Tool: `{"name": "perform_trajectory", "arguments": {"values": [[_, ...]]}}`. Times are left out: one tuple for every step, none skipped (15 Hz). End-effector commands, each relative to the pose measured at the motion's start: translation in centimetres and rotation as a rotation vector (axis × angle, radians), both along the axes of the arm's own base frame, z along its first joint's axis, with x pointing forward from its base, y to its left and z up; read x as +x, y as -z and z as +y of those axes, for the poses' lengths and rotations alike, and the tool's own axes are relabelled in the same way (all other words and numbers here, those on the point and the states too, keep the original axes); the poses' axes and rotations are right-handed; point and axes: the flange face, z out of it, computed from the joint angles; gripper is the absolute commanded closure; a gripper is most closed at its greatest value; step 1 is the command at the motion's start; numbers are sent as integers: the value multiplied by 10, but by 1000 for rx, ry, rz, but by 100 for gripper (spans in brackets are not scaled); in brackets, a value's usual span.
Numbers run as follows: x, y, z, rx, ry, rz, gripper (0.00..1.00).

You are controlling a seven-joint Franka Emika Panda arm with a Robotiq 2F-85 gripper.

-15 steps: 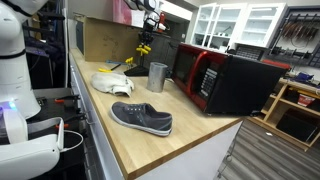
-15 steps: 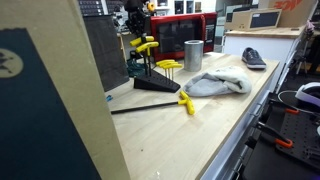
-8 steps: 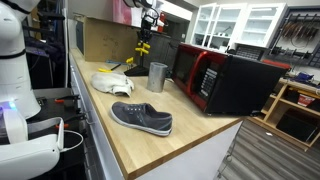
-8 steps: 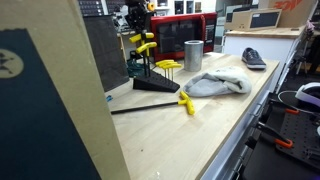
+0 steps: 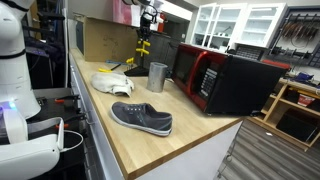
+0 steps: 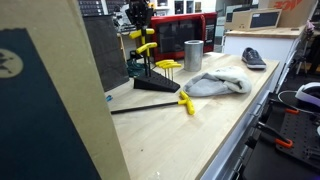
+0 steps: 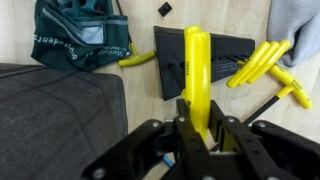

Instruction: Lift the biggest hammer from the holder and place it on the grey towel

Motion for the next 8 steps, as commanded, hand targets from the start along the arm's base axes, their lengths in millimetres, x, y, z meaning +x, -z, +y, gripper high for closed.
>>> {"name": "perform_trajectory", "arguments": {"values": [[-12,-19,-7,-6,10,-85,94],[-14,-21,-7,0,15,-99,94],[-15,-25,-7,5,24,-116,94],[-16,-30,-7,8,27,-132,94],[-17,-36,-8,17,35,-153,94],[-17,-44,-8,29,47,-175,94],[-18,-51,-9,40,55,-194,94],[-19,-58,-10,55,68,-210,94]]}}
